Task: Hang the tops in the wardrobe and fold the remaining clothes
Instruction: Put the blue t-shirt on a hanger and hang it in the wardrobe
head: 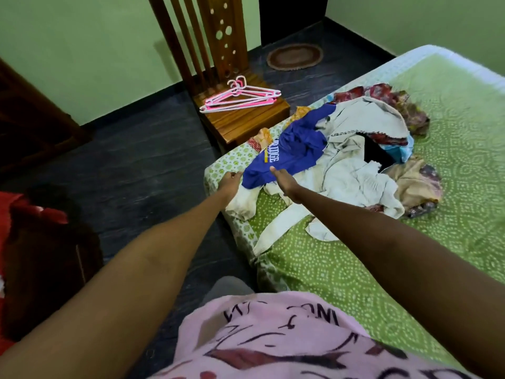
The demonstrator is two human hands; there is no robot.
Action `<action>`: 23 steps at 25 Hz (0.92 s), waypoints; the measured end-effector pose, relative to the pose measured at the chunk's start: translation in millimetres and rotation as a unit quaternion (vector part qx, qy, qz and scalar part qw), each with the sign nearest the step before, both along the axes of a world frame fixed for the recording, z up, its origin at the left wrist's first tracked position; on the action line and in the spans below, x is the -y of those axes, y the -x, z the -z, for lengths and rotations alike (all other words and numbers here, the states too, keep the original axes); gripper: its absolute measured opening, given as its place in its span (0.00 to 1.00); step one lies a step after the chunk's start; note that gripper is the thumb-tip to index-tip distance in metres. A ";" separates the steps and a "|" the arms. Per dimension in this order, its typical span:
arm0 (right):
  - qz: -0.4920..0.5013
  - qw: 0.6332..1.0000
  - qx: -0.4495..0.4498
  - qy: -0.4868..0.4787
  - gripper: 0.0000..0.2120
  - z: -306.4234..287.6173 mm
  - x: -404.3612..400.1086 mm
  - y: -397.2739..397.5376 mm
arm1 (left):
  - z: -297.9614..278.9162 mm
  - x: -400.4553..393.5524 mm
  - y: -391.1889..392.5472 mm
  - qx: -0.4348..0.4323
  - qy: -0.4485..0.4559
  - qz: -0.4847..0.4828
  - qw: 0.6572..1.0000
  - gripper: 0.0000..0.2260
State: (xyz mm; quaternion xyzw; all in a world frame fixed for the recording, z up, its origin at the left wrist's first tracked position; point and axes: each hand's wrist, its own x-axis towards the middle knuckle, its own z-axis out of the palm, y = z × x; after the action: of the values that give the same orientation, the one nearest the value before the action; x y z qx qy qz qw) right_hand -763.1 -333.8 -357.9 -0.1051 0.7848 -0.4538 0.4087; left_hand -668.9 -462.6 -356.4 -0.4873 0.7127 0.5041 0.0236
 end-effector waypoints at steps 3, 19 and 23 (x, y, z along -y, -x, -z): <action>0.049 0.998 0.021 -0.014 0.26 15.2 28.8 38.5 | 15.7 29.8 52.1 0.019 -0.004 0.066 0.998 0.19; 0.286 0.936 0.066 -0.197 0.18 138.7 126.3 201.3 | 143.8 174.8 283.3 0.105 -0.072 0.413 0.902 0.17; 0.012 0.937 -0.125 -0.327 0.23 159.6 123.4 223.2 | 168.7 173.2 300.7 0.108 -0.060 0.474 0.872 0.18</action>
State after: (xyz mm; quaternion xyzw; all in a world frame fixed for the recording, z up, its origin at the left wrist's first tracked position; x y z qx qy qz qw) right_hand -986.3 -457.1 -517.5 -0.0123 0.9360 -0.1599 0.3133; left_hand -969.6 -635.9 -525.1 -0.1395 0.8194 0.4186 0.3659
